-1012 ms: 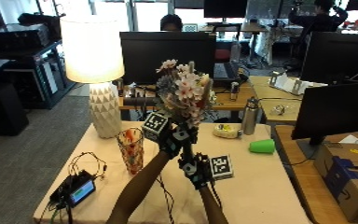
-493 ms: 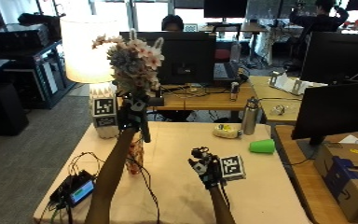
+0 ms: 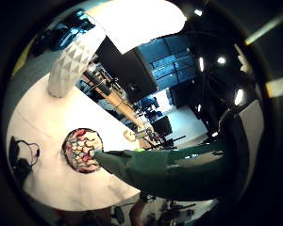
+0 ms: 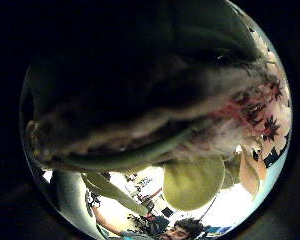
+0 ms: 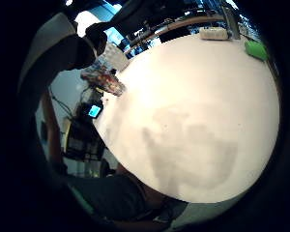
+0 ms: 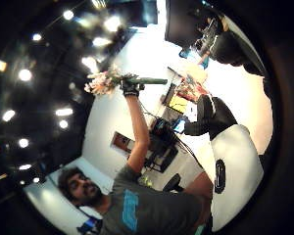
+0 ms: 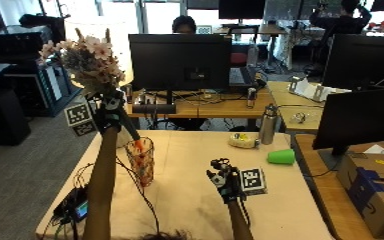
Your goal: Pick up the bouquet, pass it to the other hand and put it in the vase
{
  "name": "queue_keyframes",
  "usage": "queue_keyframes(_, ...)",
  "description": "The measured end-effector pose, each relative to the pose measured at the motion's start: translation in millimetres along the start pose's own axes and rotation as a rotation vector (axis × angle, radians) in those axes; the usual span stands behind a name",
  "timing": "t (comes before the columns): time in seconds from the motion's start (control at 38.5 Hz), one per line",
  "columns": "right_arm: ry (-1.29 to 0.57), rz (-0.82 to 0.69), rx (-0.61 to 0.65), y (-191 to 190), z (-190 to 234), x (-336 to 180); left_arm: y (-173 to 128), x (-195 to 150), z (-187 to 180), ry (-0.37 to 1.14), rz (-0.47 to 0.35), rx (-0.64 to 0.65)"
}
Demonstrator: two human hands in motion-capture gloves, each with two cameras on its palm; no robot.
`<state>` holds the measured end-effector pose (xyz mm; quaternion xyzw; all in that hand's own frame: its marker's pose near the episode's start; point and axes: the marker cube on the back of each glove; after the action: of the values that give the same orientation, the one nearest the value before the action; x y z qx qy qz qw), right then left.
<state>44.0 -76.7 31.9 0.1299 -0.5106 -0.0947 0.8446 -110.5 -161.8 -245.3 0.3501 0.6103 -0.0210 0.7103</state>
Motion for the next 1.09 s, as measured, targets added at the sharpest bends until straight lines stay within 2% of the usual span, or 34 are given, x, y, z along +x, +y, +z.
queue_keyframes(0.1, 0.003, 0.019, 0.012, -0.4, -5.0, 5.9, -15.5, -21.3, 14.2, 0.014, -0.061, 0.024)
queue_keyframes(0.29, 0.000, 0.051, -0.003, 3.6, -2.3, 5.6, -18.8, -87.0, 19.5, 0.070, -0.268, -0.011)
queue_keyframes(0.36, 0.000, 0.050, -0.006, 4.8, -2.1, 1.6, -18.9, -105.1, 19.7, 0.076, -0.301, -0.043)
queue_keyframes(0.54, -0.011, 0.017, 0.003, 0.5, 1.0, -1.5, -15.2, -128.5, 19.2, 0.072, -0.264, -0.134)
queue_keyframes(0.8, -0.021, -0.020, -0.018, 0.7, 10.8, -9.1, 2.0, -131.6, 13.2, 0.082, -0.215, -0.173)
queue_keyframes(0.96, -0.073, -0.110, -0.016, 0.2, 11.1, -16.5, 10.6, -135.3, 5.8, -0.117, -0.221, -0.164)
queue_keyframes(1.09, -0.026, 0.037, -0.014, 6.9, 8.0, -18.8, 7.7, -136.7, -15.0, -0.437, -0.182, -0.173)
